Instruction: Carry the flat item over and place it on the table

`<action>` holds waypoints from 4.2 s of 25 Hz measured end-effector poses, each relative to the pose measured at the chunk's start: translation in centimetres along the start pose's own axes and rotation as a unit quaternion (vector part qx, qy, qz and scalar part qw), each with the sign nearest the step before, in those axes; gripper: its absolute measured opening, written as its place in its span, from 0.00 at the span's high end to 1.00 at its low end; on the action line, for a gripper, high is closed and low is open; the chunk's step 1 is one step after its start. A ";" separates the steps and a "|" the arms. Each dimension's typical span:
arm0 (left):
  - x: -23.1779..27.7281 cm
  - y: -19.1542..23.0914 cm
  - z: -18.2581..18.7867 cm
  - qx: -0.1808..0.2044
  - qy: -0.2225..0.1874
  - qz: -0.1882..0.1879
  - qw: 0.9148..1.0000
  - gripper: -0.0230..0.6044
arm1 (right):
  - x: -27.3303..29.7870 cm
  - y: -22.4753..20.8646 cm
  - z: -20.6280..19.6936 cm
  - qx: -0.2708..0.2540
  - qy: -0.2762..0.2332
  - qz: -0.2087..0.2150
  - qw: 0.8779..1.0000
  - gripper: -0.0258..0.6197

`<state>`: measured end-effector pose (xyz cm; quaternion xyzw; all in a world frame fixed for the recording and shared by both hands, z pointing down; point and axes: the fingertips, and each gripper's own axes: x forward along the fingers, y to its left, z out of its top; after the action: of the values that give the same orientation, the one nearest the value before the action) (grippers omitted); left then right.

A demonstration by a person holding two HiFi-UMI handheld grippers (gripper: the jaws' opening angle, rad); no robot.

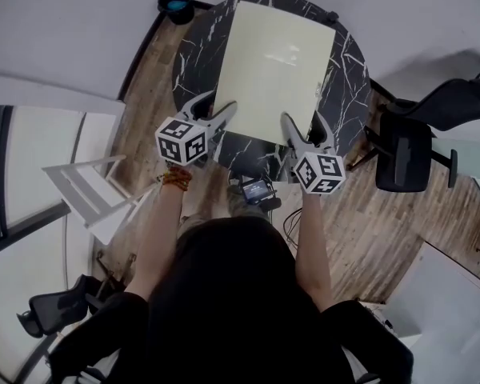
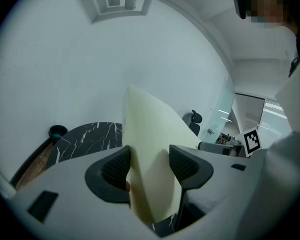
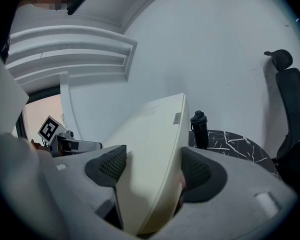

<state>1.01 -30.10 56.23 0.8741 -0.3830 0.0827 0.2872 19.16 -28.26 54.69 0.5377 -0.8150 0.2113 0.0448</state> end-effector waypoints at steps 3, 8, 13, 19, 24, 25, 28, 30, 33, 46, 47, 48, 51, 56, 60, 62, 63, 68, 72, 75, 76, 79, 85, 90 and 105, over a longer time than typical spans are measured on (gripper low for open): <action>0.2 0.3 -0.6 -0.006 0.006 0.001 1.000 0.58 | 0.2 -0.2 -0.7 0.005 0.008 0.000 1.000 0.44; 0.8 0.9 -2.0 -0.017 0.018 0.003 1.000 0.58 | 0.6 -0.7 -2.2 0.013 0.022 -0.001 1.000 0.44; 1.3 1.4 -3.7 -0.030 0.030 0.007 0.999 0.58 | 1.0 -1.3 -3.9 0.017 0.042 0.000 0.999 0.44; 1.8 1.8 -5.4 -0.037 0.049 0.005 0.998 0.58 | 0.9 -1.8 -5.7 0.027 0.061 0.000 0.998 0.44; 1.9 2.0 -6.7 -0.043 0.063 0.005 0.997 0.58 | 0.8 -2.0 -7.2 0.034 0.076 0.000 0.997 0.44; 2.0 2.1 -6.9 -0.045 0.065 0.005 0.997 0.58 | 0.9 -2.1 -7.4 0.035 0.078 -0.001 0.996 0.44; 2.4 2.7 -7.5 -0.053 0.071 0.007 0.996 0.58 | 1.4 -2.4 -8.0 0.038 0.084 0.001 0.996 0.44; 2.6 2.9 -8.0 -0.056 0.075 0.008 0.996 0.58 | 1.6 -2.5 -8.6 0.040 0.089 0.001 0.995 0.44; 2.6 3.2 -8.7 -0.063 0.081 0.010 0.995 0.58 | 1.7 -2.6 -9.4 0.045 0.097 0.002 0.994 0.44; 3.6 4.5 -10.5 -0.088 0.095 0.017 0.991 0.58 | 3.0 -3.5 -11.4 0.060 0.122 0.004 0.991 0.44; 3.7 4.5 -10.6 -0.090 0.096 0.017 0.991 0.58 | 3.0 -3.6 -11.5 0.060 0.123 0.004 0.991 0.44; 3.8 4.6 -10.8 -0.092 0.097 0.017 0.991 0.58 | 3.1 -3.6 -11.7 0.061 0.124 0.003 0.990 0.44; 4.0 4.7 -11.2 -0.095 0.100 0.018 0.990 0.58 | 3.2 -3.9 -12.1 0.062 0.127 0.003 0.990 0.44; 4.5 4.9 -11.5 -0.100 0.104 0.018 0.989 0.58 | 3.4 -4.3 -12.4 0.066 0.131 0.002 0.989 0.44; 4.9 4.9 -11.7 -0.103 0.107 0.019 0.989 0.58 | 3.5 -4.7 -12.6 0.070 0.135 0.001 0.988 0.44; 5.0 5.1 -11.8 -0.104 0.109 0.020 0.988 0.58 | 3.7 -4.8 -12.8 0.070 0.137 0.002 0.988 0.44; 5.1 5.1 -11.9 -0.105 0.109 0.021 0.988 0.58 | 3.7 -4.9 -12.8 0.071 0.138 0.002 0.988 0.44; 5.2 5.6 -12.0 -0.108 0.111 0.023 0.988 0.58 | 4.2 -5.0 -13.1 0.074 0.142 0.004 0.987 0.44; 5.4 6.0 -12.2 -0.114 0.114 0.027 0.987 0.58 | 4.8 -5.0 -13.3 0.073 0.146 0.007 0.987 0.44; 5.6 6.2 -12.4 -0.117 0.116 0.030 0.986 0.58 | 5.0 -5.2 -13.6 0.076 0.149 0.005 0.986 0.44; 5.7 6.3 -12.5 -0.117 0.117 0.031 0.986 0.58 | 5.1 -5.3 -13.7 0.078 0.151 0.005 0.986 0.44; 6.0 6.5 -12.8 -0.117 0.122 0.032 0.985 0.58 | 5.2 -5.6 -14.3 0.087 0.156 0.003 0.984 0.44; 6.4 6.9 -13.9 -0.126 0.133 0.031 0.983 0.58 | 5.5 -6.0 -15.7 0.100 0.172 0.002 0.980 0.44; 6.4 7.2 -14.9 -0.135 0.146 0.029 0.980 0.58 | 5.6 -6.1 -16.4 0.090 0.185 0.004 0.979 0.43; 6.8 8.3 -17.4 -0.129 0.192 0.045 0.972 0.58 | 6.3 -6.4 -19.0 0.068 0.231 0.006 0.971 0.43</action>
<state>1.08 -28.98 76.67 0.7791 -0.3672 0.2120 0.4618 19.32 -28.35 75.73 0.4708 -0.7698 0.3848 0.1940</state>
